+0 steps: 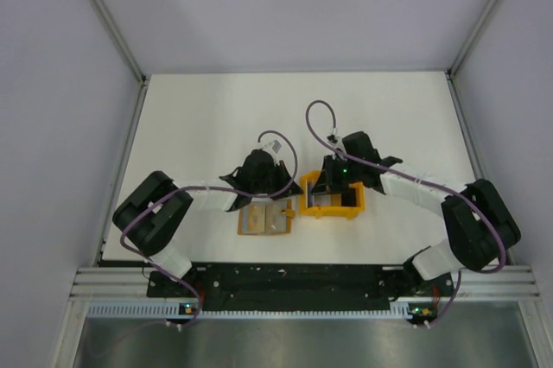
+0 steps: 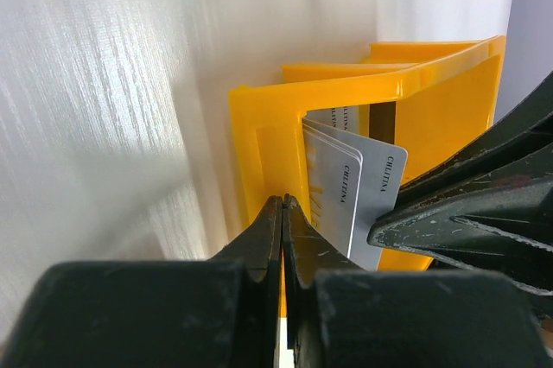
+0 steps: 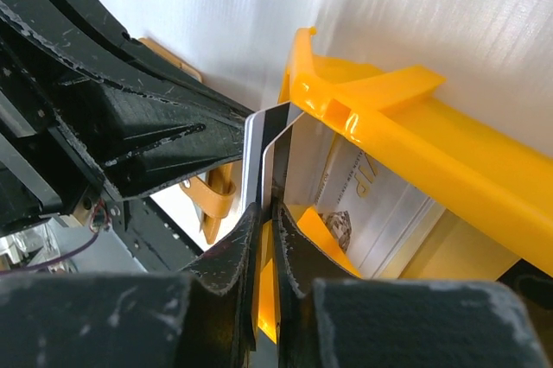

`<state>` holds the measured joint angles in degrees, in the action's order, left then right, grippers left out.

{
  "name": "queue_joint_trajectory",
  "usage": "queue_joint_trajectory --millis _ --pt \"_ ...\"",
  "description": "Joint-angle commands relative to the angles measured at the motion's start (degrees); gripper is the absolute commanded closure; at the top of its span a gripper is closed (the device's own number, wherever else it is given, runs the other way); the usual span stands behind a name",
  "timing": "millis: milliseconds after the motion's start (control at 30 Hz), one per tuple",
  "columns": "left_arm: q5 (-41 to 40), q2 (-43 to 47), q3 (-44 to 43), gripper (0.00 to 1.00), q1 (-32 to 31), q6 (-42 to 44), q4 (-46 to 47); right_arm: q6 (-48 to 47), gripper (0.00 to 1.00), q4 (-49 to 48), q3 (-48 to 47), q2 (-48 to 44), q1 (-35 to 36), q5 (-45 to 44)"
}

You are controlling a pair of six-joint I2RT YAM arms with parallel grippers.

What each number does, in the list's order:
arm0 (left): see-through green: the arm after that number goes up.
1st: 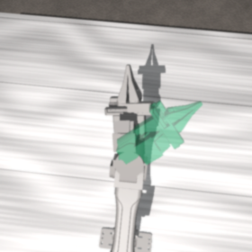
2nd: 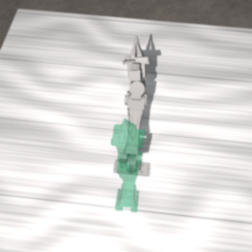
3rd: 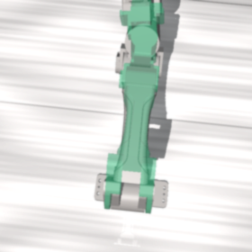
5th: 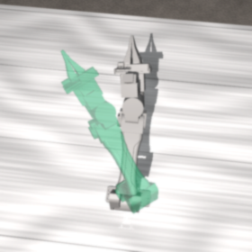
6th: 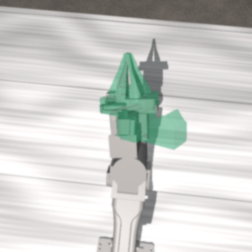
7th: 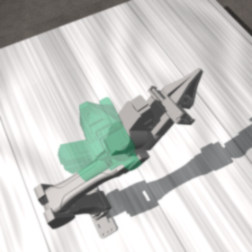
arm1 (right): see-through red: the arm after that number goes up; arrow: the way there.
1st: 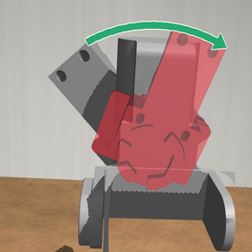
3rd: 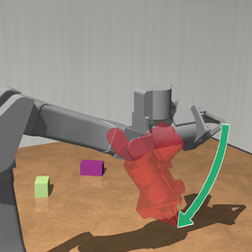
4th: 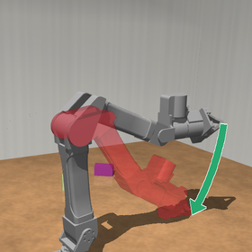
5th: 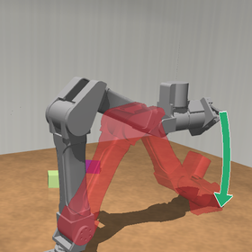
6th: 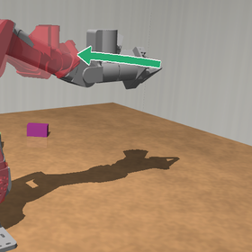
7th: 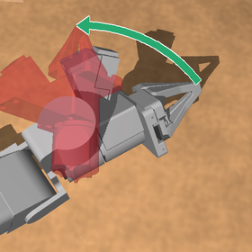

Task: Put the credit cards into the card holder
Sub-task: Pick up the credit card from the storage box.

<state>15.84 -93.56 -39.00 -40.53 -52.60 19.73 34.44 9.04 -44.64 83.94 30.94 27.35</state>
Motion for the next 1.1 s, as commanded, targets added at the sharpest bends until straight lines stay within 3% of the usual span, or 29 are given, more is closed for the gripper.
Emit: queue_joint_trajectory --millis 0,200,767,1067 --pt "1.1 -0.8 -1.1 1.0 -0.4 0.5 0.7 -2.3 1.0 1.0 -2.6 -2.5 -0.5 -0.5" --pt "1.3 -1.0 -1.2 1.0 -0.4 0.6 0.8 -4.9 1.0 5.9 -4.8 0.0 -0.5 -7.1" --pt "1.7 -1.4 -1.5 1.0 -0.3 0.7 0.9 -4.6 0.99 8.6 -8.8 7.6 2.7 -11.0" --pt "1.7 -1.5 -1.3 1.0 -0.4 0.7 0.9 -4.6 0.9 9.0 -8.7 7.5 3.3 -13.3"
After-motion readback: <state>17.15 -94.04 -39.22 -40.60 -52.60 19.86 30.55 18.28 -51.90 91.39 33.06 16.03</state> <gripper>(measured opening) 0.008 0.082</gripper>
